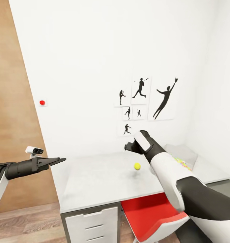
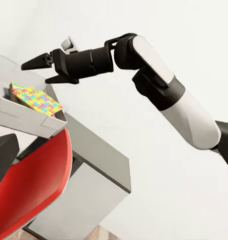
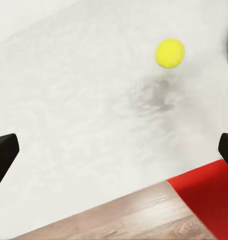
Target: Put all the toys in the child's room - the three board games (two on the bed and one on the table), the two jigsaw puzzles on the table, and the tennis ball on the table - inside the toy box on the table in the child's room.
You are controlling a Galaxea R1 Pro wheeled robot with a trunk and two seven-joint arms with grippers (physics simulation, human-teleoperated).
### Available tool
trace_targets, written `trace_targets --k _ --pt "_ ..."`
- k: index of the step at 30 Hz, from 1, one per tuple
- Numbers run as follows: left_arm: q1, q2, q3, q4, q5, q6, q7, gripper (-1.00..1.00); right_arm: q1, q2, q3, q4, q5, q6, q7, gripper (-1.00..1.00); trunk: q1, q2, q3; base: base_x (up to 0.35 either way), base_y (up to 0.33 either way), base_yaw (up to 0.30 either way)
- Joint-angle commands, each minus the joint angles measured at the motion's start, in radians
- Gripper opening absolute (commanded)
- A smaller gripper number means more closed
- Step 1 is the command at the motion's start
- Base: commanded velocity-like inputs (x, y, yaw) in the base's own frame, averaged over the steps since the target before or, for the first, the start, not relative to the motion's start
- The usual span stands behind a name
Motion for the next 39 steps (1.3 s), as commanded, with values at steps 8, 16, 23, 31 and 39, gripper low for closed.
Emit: trace_targets --k 8,16,23,31,39 --pt "0.000 0.002 0.000 0.000 0.000 0.011 -0.004 1.00 -0.018 -0.001 0.009 0.031 0.000 -0.011 0.002 1.00 0.001 -0.001 -0.001 0.092 -0.028 0.000" --pt "0.000 0.003 0.000 -0.001 0.003 0.014 -0.004 1.00 -0.018 -0.004 0.012 0.033 0.002 -0.009 0.003 1.00 0.001 -0.001 -0.001 0.023 -0.017 0.000" --pt "0.000 0.003 0.000 -0.002 0.004 0.014 -0.004 1.00 -0.018 -0.004 0.015 0.032 0.002 -0.007 -0.003 1.00 0.001 -0.001 -0.001 0.001 0.000 0.000" --pt "0.000 0.002 -0.001 -0.006 0.005 0.014 -0.004 1.00 -0.016 -0.005 0.009 0.032 0.002 -0.004 0.003 1.00 0.001 -0.001 -0.013 0.081 0.000 0.000" --pt "0.000 0.006 -0.001 -0.032 -0.001 0.014 -0.004 1.00 -0.016 -0.006 0.009 0.032 0.000 -0.005 0.001 1.00 0.001 -0.001 -0.018 0.023 0.000 0.000"
